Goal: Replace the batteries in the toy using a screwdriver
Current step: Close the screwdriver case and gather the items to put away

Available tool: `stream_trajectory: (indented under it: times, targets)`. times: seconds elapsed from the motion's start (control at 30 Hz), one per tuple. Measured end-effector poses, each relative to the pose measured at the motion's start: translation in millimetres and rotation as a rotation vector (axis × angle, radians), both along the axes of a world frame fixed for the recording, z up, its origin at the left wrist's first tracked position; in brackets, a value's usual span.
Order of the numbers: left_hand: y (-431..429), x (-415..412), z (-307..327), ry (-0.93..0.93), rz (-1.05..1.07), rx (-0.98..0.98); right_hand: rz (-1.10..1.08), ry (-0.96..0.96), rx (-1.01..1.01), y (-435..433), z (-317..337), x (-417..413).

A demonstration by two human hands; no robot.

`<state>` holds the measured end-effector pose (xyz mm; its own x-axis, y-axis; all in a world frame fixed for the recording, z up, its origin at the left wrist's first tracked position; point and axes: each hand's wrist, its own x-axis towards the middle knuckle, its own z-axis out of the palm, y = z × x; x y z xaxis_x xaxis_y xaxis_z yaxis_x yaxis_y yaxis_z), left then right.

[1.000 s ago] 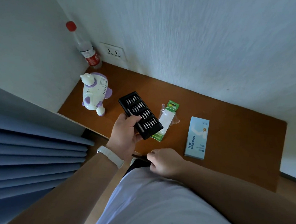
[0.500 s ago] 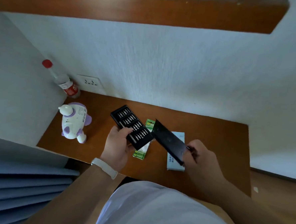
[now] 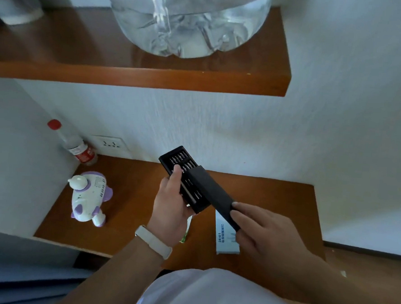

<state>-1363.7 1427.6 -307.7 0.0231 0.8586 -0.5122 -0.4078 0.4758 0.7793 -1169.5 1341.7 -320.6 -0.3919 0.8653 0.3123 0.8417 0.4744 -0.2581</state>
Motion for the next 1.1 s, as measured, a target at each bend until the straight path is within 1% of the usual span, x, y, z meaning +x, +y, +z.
stream_trajectory:
  times: [0.13, 0.27, 0.33, 0.43, 0.53, 0.6, 0.67, 0.73, 0.93, 1.1]
  targets:
    - [-3.0, 1.5, 3.9, 0.041, -0.025, 0.037, 0.076, -0.065, 0.086, 1.3, -5.0, 6.1]
    - [-2.7, -1.6, 5.9, 0.069, -0.041, 0.067, 0.102, -0.051, 0.069, 1.8, -6.9, 0.4]
    - [-3.2, -2.2, 8.5, 0.088, -0.052, 0.094, 0.073, 0.014, -0.016, 1.4, -4.6, -8.1]
    - [-4.8, -2.2, 11.4, 0.103, -0.056, 0.123, 0.011, 0.134, -0.197, -0.3, 3.6, -21.7]
    - [-5.8, -2.4, 12.7, 0.126, -0.053, 0.138, -0.041, 0.243, -0.27, -0.4, 10.4, -34.5]
    - [-7.5, -1.9, 13.2, 0.128, -0.053, 0.136, -0.099, 0.272, -0.295, 3.6, 10.7, -42.4]
    - [-10.2, -0.2, 14.4, 0.124, -0.052, 0.134, -0.198, 0.252, -0.286, 9.6, 7.1, -49.3]
    - [-12.1, 1.6, 15.6, 0.122, -0.045, 0.138, -0.238, 0.228, -0.235, 14.2, 2.4, -54.6]
    - [-8.0, 3.0, 24.2, 0.097, 0.026, 0.101, -0.217, 0.146, -0.199, 8.7, 5.8, -46.6]
    - [-0.5, 3.7, 30.5, 0.017, 0.124, 0.072, -0.219, 0.079, -0.195, -2.8, 16.2, -29.4]
